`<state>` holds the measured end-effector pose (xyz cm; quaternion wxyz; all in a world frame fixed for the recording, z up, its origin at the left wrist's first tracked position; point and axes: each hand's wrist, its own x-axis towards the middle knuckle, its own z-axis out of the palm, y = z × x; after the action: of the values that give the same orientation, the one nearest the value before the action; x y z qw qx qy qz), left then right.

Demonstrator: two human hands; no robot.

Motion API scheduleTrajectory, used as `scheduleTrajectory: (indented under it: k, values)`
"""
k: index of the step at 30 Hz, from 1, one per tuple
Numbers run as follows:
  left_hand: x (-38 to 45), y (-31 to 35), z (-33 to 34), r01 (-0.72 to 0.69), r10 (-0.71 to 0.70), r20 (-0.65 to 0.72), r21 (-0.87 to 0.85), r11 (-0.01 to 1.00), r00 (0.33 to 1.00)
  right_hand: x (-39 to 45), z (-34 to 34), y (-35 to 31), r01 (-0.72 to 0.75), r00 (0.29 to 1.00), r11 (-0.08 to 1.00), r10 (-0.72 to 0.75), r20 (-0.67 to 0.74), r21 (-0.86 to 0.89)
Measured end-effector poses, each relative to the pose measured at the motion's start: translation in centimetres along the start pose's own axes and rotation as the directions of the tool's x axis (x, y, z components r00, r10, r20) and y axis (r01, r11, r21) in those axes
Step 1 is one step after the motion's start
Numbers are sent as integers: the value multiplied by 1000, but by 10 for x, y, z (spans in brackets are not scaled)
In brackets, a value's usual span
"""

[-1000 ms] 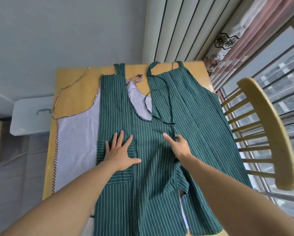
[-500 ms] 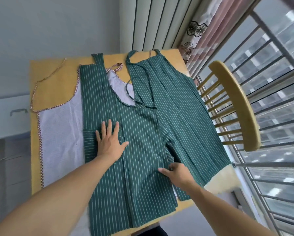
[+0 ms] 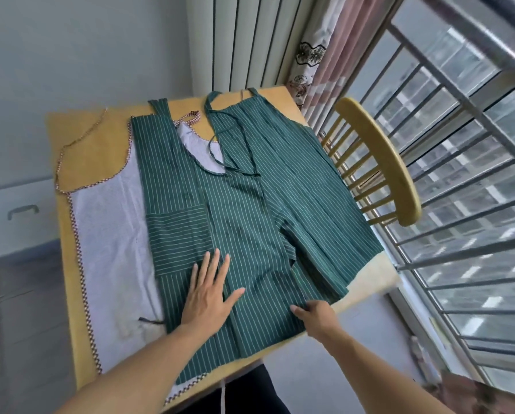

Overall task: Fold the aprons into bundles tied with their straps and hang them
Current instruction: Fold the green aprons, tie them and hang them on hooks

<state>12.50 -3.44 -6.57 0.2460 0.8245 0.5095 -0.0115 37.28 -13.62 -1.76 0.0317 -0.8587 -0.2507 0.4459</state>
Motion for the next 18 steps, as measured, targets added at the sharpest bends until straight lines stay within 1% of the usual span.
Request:
scheduleTrajectory:
  k: [1, 3, 5, 7, 8, 10, 12, 14, 16, 18]
  values:
    - [-1, 0, -1, -1, 1, 12, 7, 1000, 1000, 1, 0, 6, -2, 1000, 1000, 2, -16, 12]
    - [-2, 0, -1, 40, -43, 103, 33, 999, 994, -1, -1, 12, -14, 999, 998, 16, -36, 55]
    - [-1, -2, -2, 99, -110, 199, 62, 993, 974, -4, -2, 13, -40, 998, 985, 47, -39, 169]
    - [2, 0, -7, 111, -126, 273, 67, 992, 954, -5, 0, 13, -107, 994, 945, 106, 21, 310]
    - [4, 2, -11, 111, -125, 307, 63, 992, 944, -8, 0, 13, -138, 990, 929, 124, 64, 343]
    - [8, 5, -17, 111, -128, 368, 66, 992, 921, -18, -2, 7, -154, 982, 916, 100, 161, 371]
    - [10, 6, -24, 114, -136, 429, 76, 991, 893, -34, -8, -5, -134, 961, 891, 10, 277, 433]
    - [12, 5, -30, 123, -125, 460, 34, 992, 879, -53, -11, -23, -82, 920, 855, -132, 368, 511]
    - [16, 2, -32, 184, -121, 447, -99, 978, 886, -68, -7, -42, 14, 901, 843, -244, 359, 538]
    - [20, 0, -38, 256, -146, 361, -280, 925, 921, -80, 8, -63, 172, 888, 851, -352, 296, 496]
